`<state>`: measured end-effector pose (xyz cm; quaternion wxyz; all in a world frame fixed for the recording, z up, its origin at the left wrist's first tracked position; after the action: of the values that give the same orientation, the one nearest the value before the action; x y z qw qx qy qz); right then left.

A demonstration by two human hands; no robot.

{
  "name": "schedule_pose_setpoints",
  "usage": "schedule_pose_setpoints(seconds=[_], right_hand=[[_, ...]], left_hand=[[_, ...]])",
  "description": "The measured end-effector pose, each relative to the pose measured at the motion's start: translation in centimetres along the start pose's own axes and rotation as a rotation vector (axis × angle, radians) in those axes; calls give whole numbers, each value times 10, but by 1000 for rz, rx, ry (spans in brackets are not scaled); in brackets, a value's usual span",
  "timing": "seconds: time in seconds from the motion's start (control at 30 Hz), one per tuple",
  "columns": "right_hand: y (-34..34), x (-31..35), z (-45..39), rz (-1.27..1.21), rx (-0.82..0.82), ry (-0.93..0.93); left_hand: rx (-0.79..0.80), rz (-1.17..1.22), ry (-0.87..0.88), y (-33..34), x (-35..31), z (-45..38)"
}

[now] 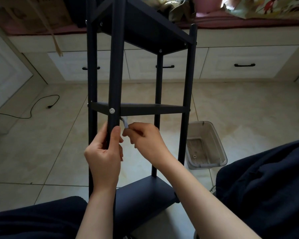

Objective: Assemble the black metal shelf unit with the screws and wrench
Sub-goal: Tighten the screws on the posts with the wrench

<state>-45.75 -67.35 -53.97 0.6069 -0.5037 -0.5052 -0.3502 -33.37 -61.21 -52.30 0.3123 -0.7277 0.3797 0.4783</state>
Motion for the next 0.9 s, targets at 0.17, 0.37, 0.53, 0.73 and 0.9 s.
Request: schedule_pose_setpoints(seconds=[0.17,0.37,0.53,0.73,0.9], right_hand=[[-9,10,3,-17,-41,-10],[-11,9,1,-11,-17,22],[-15,9,-1,66,-29,-25],[-15,15,0,218,-71,-125],[-19,20,1,273,-158,-162]], left_hand=[[3,-2,5,1,-1,1],[0,6,-13,2,1,0],[-5,20,-11,1,0,1],[-4,7,-1,2,0,0],[-2,7,4,2,-1,1]])
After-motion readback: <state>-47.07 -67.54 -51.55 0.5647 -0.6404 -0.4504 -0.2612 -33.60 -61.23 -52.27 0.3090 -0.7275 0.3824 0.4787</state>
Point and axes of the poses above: each hand's wrist, its own z-axis away from the middle knuckle, its own y-axis out of the palm, x = y × z, the point moved 8 cm from there along -z, towards the middle knuckle
